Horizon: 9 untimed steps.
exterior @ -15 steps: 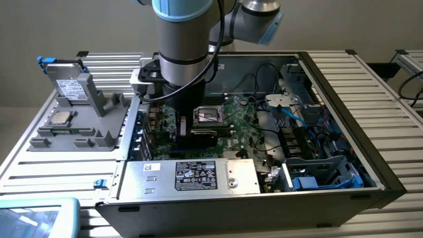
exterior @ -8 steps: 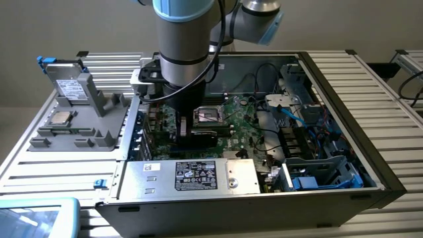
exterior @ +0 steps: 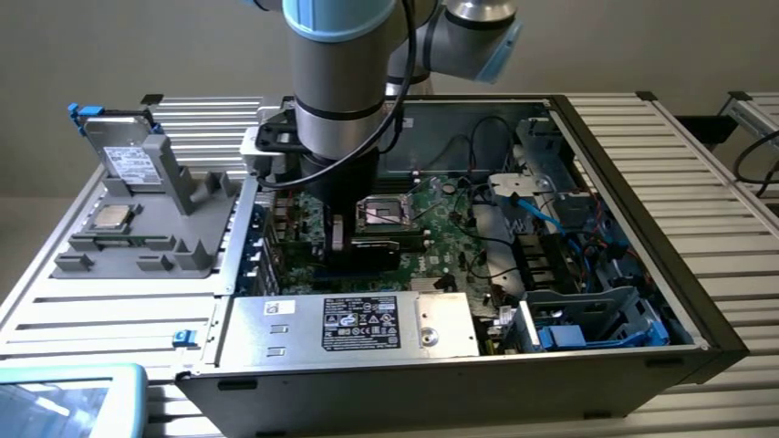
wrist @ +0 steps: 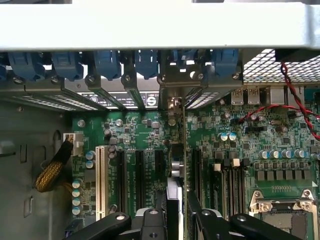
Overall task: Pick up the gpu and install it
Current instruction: 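Insert the gpu into the slot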
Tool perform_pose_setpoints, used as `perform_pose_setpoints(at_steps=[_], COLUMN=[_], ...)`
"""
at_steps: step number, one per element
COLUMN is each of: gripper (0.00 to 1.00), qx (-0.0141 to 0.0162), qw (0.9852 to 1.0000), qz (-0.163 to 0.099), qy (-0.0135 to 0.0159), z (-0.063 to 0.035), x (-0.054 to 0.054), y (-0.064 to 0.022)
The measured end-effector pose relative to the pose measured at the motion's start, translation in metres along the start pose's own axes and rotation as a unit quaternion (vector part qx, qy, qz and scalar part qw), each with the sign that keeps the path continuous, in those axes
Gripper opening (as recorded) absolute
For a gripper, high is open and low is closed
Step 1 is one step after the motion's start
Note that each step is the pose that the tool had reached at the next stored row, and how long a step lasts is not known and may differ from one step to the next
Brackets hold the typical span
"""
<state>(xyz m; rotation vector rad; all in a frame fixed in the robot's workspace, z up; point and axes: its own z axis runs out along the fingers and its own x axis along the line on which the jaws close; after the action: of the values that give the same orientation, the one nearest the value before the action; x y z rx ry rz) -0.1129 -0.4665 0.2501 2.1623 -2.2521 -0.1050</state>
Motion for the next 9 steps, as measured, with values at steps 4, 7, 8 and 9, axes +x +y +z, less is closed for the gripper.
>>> perform_pose_setpoints(at_steps=[4,7,8,9], gripper=[0.27,0.27,0.27,0.27], qx=[-0.0004,-0.0004,-0.0004,-0.0004], qw=[1.0,1.0,1.0,1.0], qz=[0.0,0.0,0.0,0.0], qy=[0.0,0.0,0.0,0.0], z=[0.0,0.0,0.0,0.0], x=[0.0002,0.0001,0.0001,0.0001], y=[-0.0014,-0.0016,-0.0016,-0.0016])
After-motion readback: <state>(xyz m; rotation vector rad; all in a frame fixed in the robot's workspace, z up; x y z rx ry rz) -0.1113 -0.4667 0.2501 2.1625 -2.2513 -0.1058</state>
